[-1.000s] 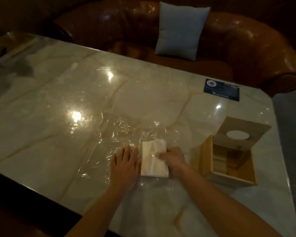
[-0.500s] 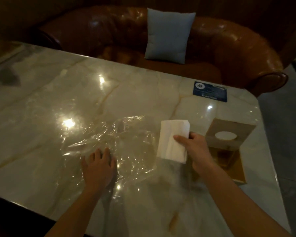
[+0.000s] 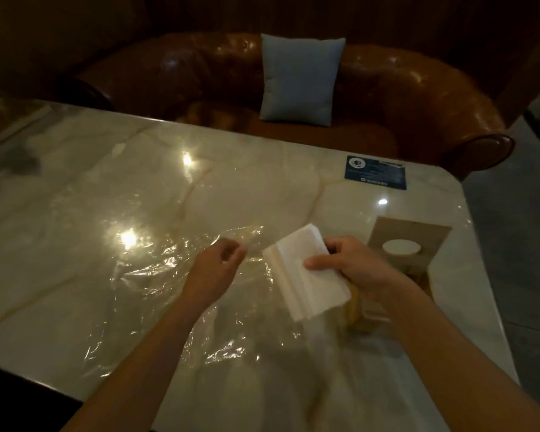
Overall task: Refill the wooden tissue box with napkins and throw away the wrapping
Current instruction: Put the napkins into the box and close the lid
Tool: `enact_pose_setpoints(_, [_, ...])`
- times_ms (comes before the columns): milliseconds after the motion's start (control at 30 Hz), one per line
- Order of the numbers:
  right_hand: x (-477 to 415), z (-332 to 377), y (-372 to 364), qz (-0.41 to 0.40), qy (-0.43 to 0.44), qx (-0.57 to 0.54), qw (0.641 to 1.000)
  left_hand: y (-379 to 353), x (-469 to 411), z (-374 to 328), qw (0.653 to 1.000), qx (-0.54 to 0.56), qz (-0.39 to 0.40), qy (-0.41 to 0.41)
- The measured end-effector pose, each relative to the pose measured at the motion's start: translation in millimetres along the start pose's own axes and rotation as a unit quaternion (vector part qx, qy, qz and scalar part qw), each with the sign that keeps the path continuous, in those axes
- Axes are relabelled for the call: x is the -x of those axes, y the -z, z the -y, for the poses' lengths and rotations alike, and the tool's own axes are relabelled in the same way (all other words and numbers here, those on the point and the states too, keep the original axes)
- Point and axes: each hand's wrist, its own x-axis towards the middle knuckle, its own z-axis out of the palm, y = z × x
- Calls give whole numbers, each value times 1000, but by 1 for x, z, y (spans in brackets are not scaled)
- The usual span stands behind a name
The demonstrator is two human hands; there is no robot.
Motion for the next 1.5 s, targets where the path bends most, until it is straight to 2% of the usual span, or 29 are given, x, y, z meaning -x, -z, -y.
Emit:
enact_pose_setpoints(67, [1,-1,-1,37,-3,37,999,-2,-1,-27,984,142,98,54])
enact_pose_setpoints(100, [1,-1,-1,55,-7,58,997,-4,-1,-36,969,177,149,92])
enact_pose_setpoints(200, [3,-2,1,97,-26,94,991,-11,3,-45,936,184,265,143])
enact_pose_setpoints(300, [7,-3,6,109,-28,112,987,-18,10,-50,923,195,300,140])
enact_pose_setpoints(500, [15,-6,19,100,-39,126,986,-29,19,-66,937,131,320,52])
enact_pose_setpoints(600, [20,-9,26,87,-35,124,988,-35,20,-71,945,111,305,38])
enact_pose_setpoints(700, [25,-15,34,54,-26,94,994,-39,21,-75,950,138,277,37])
enact_pose_setpoints(767, [30,-20,41,28,-19,49,998,-41,21,-75,946,188,261,49])
enact_pose_setpoints(900, [41,-35,52,-14,-17,-124,992,-48,21,-75,927,288,220,95])
enact_pose_setpoints(1033, [51,-45,54,-118,-19,-202,972,-65,27,-79,921,321,189,113])
enact_pose_setpoints(1200, [69,-60,60,-215,-56,-194,955,-92,41,-91,935,299,163,104])
enact_pose_setpoints(1500, [87,-77,93,-298,-46,-134,944,-132,41,-106,955,225,173,86])
